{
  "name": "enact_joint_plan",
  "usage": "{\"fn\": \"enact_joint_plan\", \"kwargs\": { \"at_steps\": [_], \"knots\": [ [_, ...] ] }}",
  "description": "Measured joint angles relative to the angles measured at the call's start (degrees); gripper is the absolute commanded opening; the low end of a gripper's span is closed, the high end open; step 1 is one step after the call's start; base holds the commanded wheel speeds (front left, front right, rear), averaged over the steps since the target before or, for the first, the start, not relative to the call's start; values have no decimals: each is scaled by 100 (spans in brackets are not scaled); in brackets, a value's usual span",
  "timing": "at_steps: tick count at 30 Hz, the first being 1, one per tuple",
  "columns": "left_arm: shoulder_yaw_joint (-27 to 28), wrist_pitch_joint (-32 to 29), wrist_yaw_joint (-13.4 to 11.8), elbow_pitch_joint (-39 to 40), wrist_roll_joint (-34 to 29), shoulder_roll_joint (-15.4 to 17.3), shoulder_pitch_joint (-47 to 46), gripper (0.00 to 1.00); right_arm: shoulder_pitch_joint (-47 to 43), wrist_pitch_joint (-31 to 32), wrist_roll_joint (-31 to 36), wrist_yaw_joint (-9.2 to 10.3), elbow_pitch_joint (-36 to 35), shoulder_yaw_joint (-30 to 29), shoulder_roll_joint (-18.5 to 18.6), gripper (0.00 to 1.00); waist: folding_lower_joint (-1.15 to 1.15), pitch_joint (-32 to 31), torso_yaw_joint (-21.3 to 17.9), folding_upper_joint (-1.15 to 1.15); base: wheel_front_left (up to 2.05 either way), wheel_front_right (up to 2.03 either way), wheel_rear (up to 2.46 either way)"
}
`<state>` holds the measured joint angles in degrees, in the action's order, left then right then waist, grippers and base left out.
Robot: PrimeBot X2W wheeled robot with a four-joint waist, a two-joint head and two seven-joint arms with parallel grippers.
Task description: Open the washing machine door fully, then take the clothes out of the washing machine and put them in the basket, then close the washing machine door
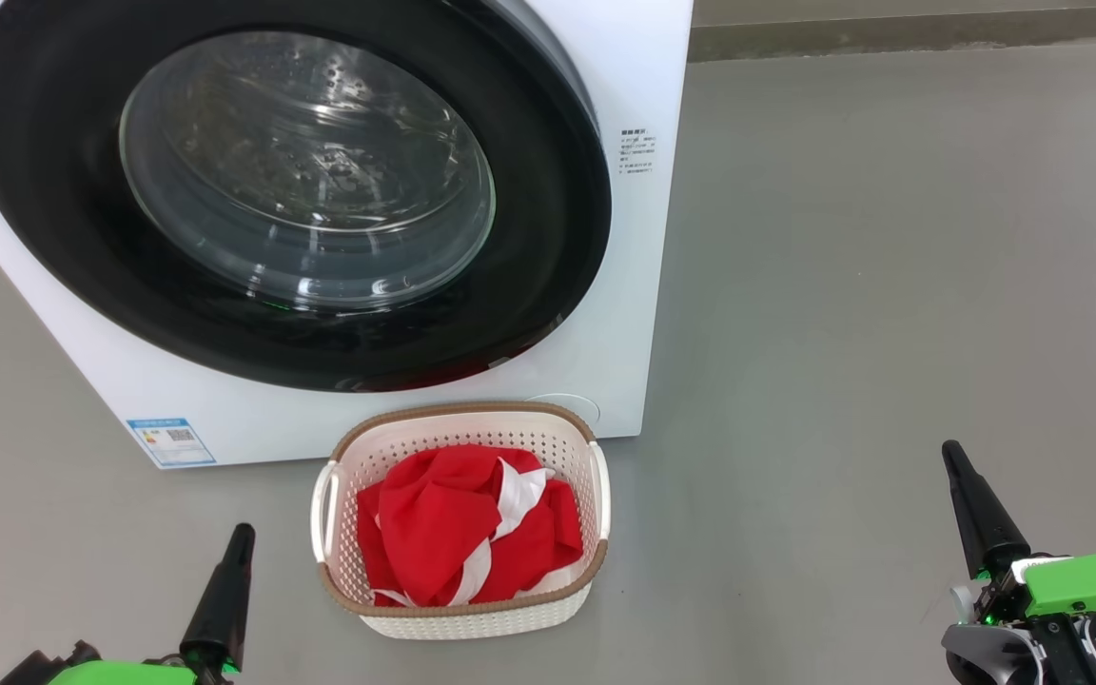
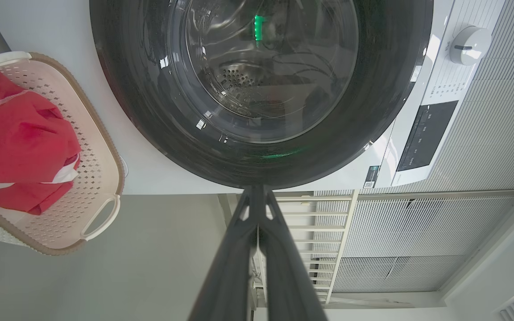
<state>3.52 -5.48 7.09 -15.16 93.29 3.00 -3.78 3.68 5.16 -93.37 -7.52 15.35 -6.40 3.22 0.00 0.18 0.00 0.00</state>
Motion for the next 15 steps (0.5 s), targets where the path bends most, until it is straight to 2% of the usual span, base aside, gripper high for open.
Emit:
{"fn": "enact_joint_plan", "kwargs": {
  "at_steps": [15],
  "knots": [
    [18,-5,0,-1,0,-19,0,0,0,40,9,0,1,-20,-13,0,0,0,0,0,0,0,0]
  ]
}}
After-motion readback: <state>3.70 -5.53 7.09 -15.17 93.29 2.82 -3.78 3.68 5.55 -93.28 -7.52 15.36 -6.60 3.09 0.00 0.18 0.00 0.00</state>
